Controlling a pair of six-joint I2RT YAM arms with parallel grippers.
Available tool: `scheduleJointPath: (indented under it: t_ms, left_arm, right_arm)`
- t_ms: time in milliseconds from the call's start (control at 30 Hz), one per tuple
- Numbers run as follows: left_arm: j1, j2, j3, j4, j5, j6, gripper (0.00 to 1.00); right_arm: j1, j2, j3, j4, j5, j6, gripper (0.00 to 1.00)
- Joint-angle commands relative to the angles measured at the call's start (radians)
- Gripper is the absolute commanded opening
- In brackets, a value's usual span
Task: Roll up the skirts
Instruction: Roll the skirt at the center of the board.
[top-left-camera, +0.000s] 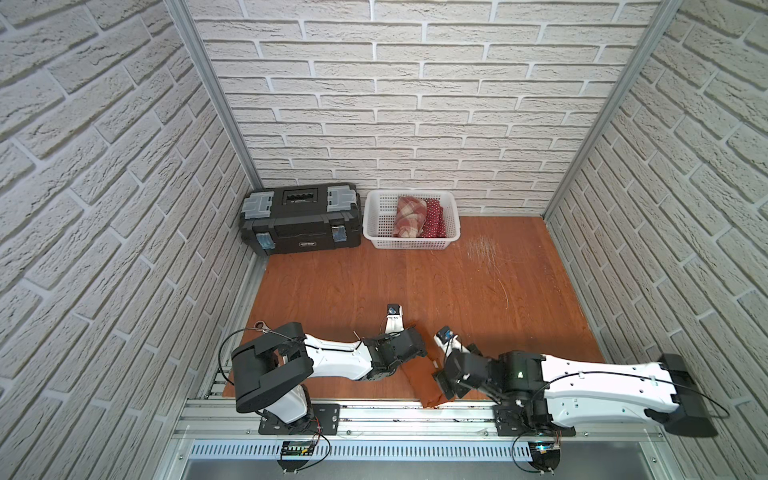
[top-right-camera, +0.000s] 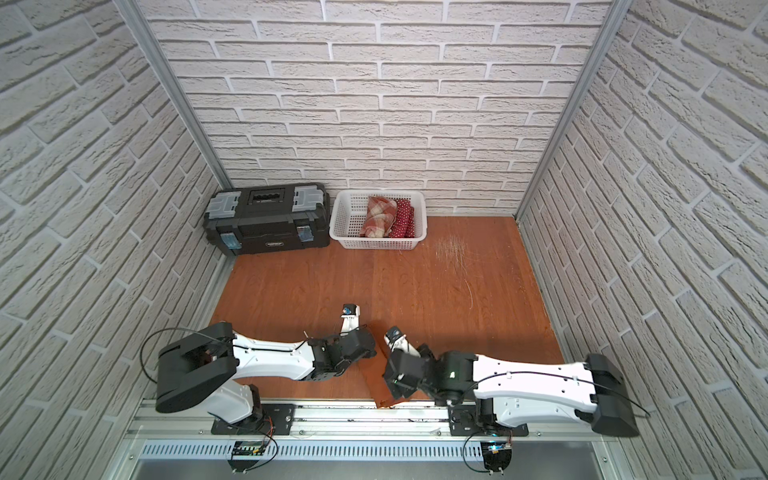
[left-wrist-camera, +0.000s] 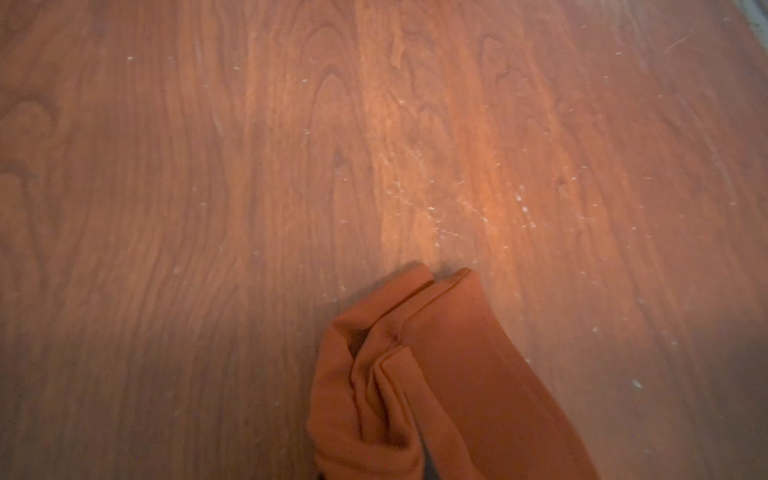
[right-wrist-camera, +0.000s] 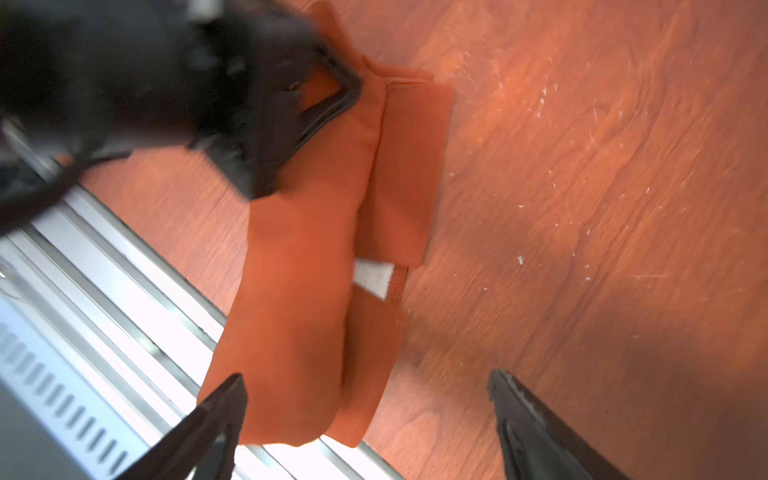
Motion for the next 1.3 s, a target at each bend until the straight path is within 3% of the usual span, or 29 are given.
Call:
scheduleJointPath:
  t_ms: [0,133,233,333,500,600,667,833,967,1133,1267]
  left_arm:
    - [-0.004,-0.011,-0.007,-0.090,-0.101,-0.071,0.00]
    - [0.021,-0.032,-0.043,-0.104,-0.135,-0.172,0.00]
    - [0.035,-0.058,-0.079,-0.111,-0.178,-0.238,0.00]
    - [0.044,-0.107,-0.106,-0.155,-0.232,-0.286,0.00]
    - [0.104,-0.185,-0.144,-0.161,-0.250,-0.288,0.00]
    - [0.142,-0.185,-0.122,-0.146,-0.238,-0.238,0.00]
    - [0.156,-0.177,-0.103,-0.130,-0.228,-0.214,0.00]
    - [0.167,-0.129,-0.065,-0.113,-0.215,-0.197,0.00]
    - [0.168,-0.117,-0.060,-0.105,-0.200,-0.201,0.00]
    - [0.168,-0.117,-0.060,-0.108,-0.186,-0.201,0.00]
    - [0.160,-0.120,-0.064,-0.114,-0.173,-0.209,0.00]
  right_arm:
    - [0.161,0.254,0.135,-0.175,0.328,0.160,0.93]
    - [0.253,0.527,0.327,-0.307,0.466,0.251,0.97]
    - [0.264,0.564,0.335,-0.231,0.470,0.199,0.97]
    - [0.273,0.443,0.219,-0.042,0.433,0.140,0.96]
    - [0.249,0.150,0.007,0.024,0.420,0.133,0.93]
    - [0.249,0.013,-0.090,0.153,0.380,-0.048,0.89]
    - [0.249,0.013,-0.098,0.172,0.353,-0.091,0.90]
    - [0.279,0.235,0.046,0.103,0.416,-0.155,1.00]
    - [0.310,0.426,0.149,0.121,0.551,-0.212,0.98]
    - [0.278,0.580,0.186,0.185,0.592,-0.299,0.98]
    - [0.221,0.732,0.259,0.081,0.667,-0.245,0.98]
